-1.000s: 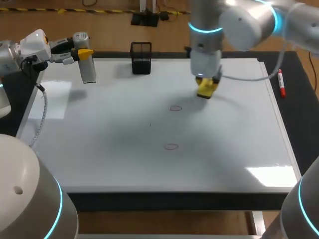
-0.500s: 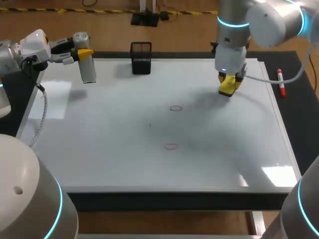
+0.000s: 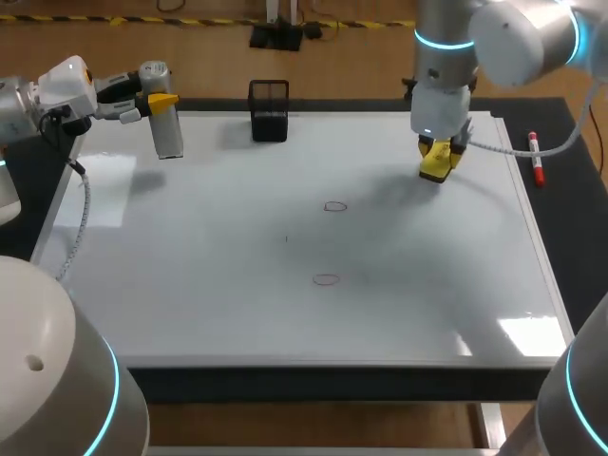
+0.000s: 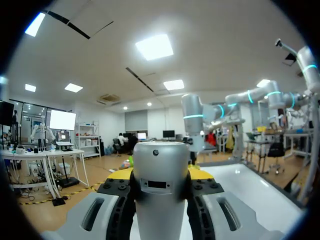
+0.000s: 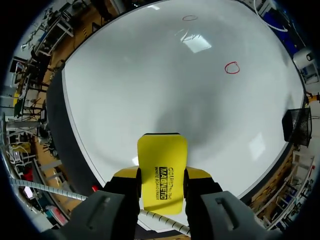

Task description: Pick up the inspection probe, press it on each red-marked spot on the whiteboard one by one, put down the probe, pick up the eraser, and wipe off all the red marks.

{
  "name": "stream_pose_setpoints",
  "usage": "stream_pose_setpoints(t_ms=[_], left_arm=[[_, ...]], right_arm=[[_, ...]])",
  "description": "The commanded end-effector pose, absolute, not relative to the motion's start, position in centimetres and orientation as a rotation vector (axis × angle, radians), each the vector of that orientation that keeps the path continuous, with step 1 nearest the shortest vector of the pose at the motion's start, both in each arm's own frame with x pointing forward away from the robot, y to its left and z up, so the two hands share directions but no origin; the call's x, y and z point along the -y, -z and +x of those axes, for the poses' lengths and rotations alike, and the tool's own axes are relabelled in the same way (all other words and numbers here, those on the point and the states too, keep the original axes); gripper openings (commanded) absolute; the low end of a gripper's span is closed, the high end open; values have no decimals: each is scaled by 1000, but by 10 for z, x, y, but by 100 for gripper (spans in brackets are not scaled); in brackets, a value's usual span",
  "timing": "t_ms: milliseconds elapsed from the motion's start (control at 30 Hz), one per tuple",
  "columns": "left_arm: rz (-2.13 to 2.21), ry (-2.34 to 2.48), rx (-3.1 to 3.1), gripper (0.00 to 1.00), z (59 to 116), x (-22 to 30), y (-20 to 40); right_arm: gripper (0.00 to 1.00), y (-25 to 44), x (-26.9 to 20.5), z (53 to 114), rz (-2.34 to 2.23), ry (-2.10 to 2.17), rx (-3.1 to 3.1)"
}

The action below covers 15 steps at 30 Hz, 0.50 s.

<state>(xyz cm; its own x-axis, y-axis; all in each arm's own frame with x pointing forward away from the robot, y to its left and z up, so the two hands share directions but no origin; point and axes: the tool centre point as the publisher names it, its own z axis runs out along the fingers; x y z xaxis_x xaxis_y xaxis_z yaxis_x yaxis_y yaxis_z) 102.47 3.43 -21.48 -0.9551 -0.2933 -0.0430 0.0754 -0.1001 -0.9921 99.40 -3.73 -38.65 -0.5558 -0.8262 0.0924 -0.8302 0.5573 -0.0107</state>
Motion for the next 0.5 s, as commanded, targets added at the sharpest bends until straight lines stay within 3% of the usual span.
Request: stream_pose_setpoints(t_ms=[33,500], left_arm=[[-242,2146,-1920,0,1024,-34,213],[-156,2235,-1945,0,986,55,212]], right_arm=[[0,386,38,995,1441,-85,2700],[0,386,38,995,1441,-85,2700]])
